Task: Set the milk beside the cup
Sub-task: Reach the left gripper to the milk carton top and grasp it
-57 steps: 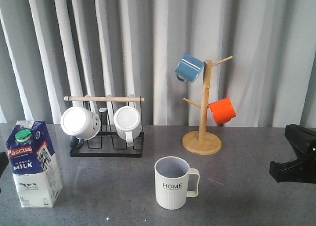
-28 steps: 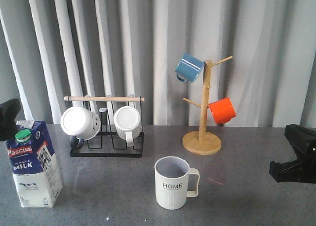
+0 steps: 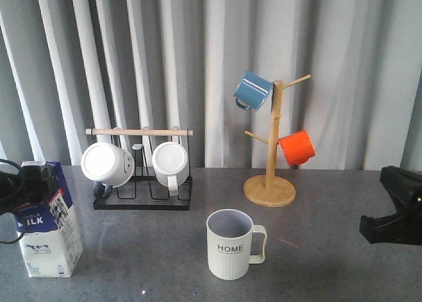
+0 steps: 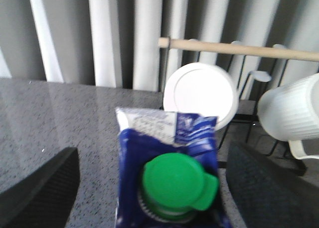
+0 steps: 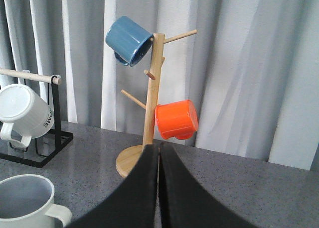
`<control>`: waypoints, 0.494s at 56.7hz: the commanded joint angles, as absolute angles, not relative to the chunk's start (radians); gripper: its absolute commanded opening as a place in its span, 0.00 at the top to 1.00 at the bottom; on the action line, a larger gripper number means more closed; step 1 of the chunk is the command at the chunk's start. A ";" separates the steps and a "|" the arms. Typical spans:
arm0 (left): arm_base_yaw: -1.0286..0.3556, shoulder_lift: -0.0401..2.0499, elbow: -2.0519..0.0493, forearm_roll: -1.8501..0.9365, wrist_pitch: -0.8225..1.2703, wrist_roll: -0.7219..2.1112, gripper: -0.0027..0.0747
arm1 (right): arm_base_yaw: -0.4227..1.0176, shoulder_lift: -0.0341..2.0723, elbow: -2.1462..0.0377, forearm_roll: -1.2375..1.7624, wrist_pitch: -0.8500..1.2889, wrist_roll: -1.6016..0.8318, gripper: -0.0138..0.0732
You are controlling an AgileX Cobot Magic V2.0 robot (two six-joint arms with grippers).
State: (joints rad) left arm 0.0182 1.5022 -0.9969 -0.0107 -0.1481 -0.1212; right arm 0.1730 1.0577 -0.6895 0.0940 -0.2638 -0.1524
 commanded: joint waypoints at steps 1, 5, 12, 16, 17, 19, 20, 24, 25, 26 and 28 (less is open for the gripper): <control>0.028 1.482 -1.032 -0.046 -0.218 -0.125 0.21 | 0.169 1.039 -0.718 0.087 -0.336 -0.162 0.85; 0.028 1.487 -1.032 -0.042 -0.221 -0.123 0.21 | 0.169 1.039 -0.718 0.087 -0.336 -0.162 0.85; 0.028 1.490 -1.032 -0.042 -0.220 -0.123 0.21 | 0.169 1.039 -0.718 0.087 -0.336 -0.162 0.85; 0.027 1.490 -1.032 -0.042 -0.218 -0.123 0.21 | 0.169 1.039 -0.718 0.087 -0.336 -0.162 0.85; 0.027 1.490 -1.032 -0.042 -0.215 -0.123 0.21 | 0.169 1.039 -0.718 0.087 -0.336 -0.162 0.85; 0.025 1.490 -1.032 -0.042 -0.210 -0.123 0.21 | 0.169 1.039 -0.718 0.087 -0.336 -0.162 0.85; 0.024 1.490 -1.032 -0.042 -0.208 -0.123 0.21 | 0.169 1.039 -0.718 0.087 -0.336 -0.162 0.85; 0.018 1.491 -1.032 -0.042 -0.191 -0.123 0.21 | 0.169 1.039 -0.718 0.087 -0.336 -0.162 0.85; 0.016 1.491 -1.032 -0.042 -0.189 -0.123 0.21 | 0.169 1.039 -0.718 0.087 -0.336 -0.162 0.85; 0.016 1.491 -1.032 -0.042 -0.185 -0.123 0.21 | 0.169 1.039 -0.718 0.087 -0.336 -0.162 0.85; 0.012 1.493 -1.032 -0.042 -0.178 -0.123 0.21 | 0.169 1.039 -0.718 0.087 -0.336 -0.162 0.85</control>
State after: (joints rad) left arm 0.0247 1.5223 -0.9969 -0.0340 -0.1312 -0.1221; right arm 0.1730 1.0577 -0.6895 0.0940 -0.2638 -0.1524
